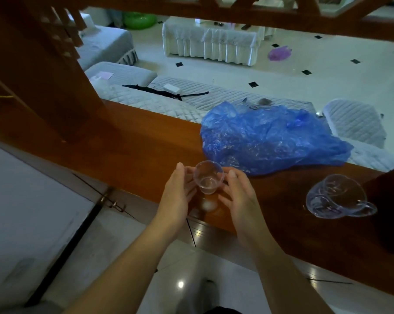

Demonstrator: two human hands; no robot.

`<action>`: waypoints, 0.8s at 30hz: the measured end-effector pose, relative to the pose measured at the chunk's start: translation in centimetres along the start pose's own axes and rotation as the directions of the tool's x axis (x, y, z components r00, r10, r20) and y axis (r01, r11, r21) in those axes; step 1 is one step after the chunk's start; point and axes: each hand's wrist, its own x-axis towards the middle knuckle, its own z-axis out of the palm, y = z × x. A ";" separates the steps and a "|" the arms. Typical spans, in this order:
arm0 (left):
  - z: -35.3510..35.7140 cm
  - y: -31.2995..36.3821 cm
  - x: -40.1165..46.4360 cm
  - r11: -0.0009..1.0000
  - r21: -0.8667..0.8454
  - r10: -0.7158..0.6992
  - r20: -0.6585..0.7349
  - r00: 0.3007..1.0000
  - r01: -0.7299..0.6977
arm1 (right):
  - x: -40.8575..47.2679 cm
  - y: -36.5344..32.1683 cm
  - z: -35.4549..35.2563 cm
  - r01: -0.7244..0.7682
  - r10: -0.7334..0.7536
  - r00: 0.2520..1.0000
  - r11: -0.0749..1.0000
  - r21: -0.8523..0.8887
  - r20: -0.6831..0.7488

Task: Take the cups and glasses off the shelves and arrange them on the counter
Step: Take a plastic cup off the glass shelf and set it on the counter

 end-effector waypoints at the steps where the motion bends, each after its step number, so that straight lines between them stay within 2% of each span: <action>1: 0.0 -0.2 0.0 1.000 0.010 -0.008 0.004 1.000 0.007 | 0.1 0.1 -0.1 -0.005 0.005 1.000 1.000 0.001 0.000; 14: 0.0 -0.3 -0.6 0.993 0.107 -0.044 0.011 0.999 0.042 | -0.2 0.5 0.1 -0.035 0.035 0.999 0.999 0.010 -0.030; 18: -1.1 0.3 -1.1 0.997 0.074 -0.031 0.007 0.999 0.031 | -0.9 -0.2 0.4 -0.006 0.010 0.993 0.999 0.037 -0.120; 22: -2.7 2.6 -1.7 0.995 0.069 0.070 -0.022 0.997 -0.068 | -2.1 -2.7 1.5 0.134 -0.122 0.952 0.991 0.024 -0.279; 24: -3.5 4.7 -2.1 0.991 0.041 0.128 -0.052 0.990 -0.126 | -2.7 -4.6 2.1 0.188 -0.175 0.933 0.982 0.012 -0.314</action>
